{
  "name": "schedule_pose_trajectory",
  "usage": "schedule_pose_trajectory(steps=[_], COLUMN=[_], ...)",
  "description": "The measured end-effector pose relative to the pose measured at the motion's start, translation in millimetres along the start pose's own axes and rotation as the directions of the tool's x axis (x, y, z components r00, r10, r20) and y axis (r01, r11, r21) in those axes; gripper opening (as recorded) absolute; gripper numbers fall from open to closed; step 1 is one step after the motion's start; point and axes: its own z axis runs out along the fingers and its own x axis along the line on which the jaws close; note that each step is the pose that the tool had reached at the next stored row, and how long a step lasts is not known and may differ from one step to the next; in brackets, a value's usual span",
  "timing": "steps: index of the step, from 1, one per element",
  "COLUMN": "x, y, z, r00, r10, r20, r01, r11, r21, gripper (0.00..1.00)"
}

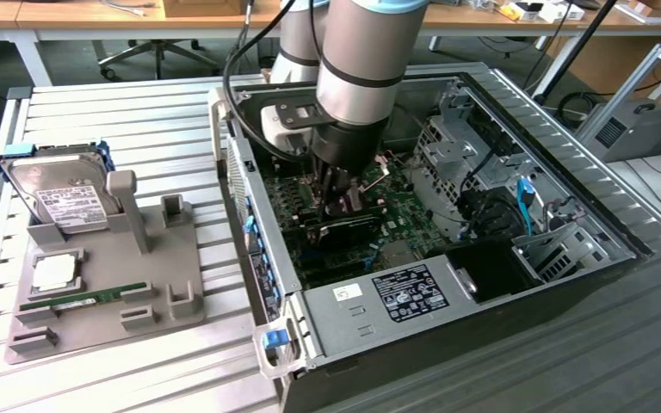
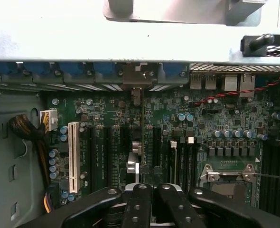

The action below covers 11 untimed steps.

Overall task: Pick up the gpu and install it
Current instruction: 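Press down on the gpu until it lock into place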

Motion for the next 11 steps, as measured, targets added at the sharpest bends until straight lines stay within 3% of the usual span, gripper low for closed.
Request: schedule_pose_trajectory(steps=[7,11], x=[0.0,-0.2], y=[-2.3,-3.3], z=[-1.3,-7.5], r00=[0.9999,0.9999], r10=[0.013,0.016], r20=[-0.0002,0.0], r01=[-0.013,-0.016], r11=[0.9999,0.9999], r21=[-0.0012,-0.0017], gripper=[0.11,0.11])
